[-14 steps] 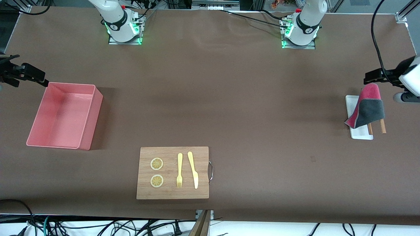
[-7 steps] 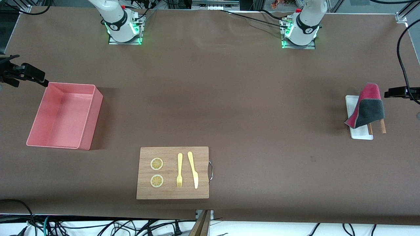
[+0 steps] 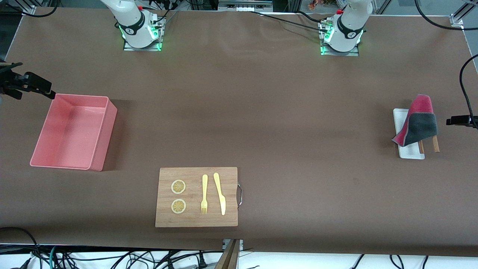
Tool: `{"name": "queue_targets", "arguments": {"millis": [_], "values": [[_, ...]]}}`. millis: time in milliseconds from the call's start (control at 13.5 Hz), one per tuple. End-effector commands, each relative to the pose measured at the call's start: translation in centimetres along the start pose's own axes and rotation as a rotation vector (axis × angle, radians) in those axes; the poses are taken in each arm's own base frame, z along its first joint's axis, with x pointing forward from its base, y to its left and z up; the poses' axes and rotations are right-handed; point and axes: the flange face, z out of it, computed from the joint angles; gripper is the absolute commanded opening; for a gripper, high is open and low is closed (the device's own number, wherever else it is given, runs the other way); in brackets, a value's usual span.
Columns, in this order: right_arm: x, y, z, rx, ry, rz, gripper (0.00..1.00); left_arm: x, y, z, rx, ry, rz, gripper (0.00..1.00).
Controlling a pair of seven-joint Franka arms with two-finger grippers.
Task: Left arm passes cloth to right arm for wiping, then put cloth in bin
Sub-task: 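Reach the left gripper down to the grey cloth on the holder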
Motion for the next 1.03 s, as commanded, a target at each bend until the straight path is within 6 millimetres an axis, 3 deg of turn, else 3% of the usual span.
{"name": "queue_targets", "arguments": {"millis": [0, 74, 148, 443, 738, 960], "values": [[0.3, -0.2, -0.4, 0.014, 0.009, -0.005, 1.00, 1.0, -2.2, 3.0, -0.070, -0.008, -0.003, 1.00], [0.3, -0.1, -0.5, 0.014, 0.010, -0.003, 1.00, 1.2, -2.3, 3.5, -0.074, -0.008, -0.002, 1.00], [0.3, -0.1, -0.4, 0.014, 0.009, -0.003, 1.00, 1.3, -2.6, 4.1, -0.087, -0.010, -0.005, 0.89], [0.3, -0.2, -0.4, 0.014, 0.009, -0.003, 1.00, 1.3, -2.6, 5.2, -0.103, -0.028, -0.003, 0.87], [0.3, -0.3, -0.5, 0.014, 0.010, -0.006, 1.00, 1.5, -3.1, 6.5, -0.112, -0.033, -0.007, 0.71], [0.3, -0.7, -0.4, 0.013, 0.007, -0.011, 1.00, 1.7, -3.4, 7.3, -0.121, -0.041, 0.004, 0.71]]}}
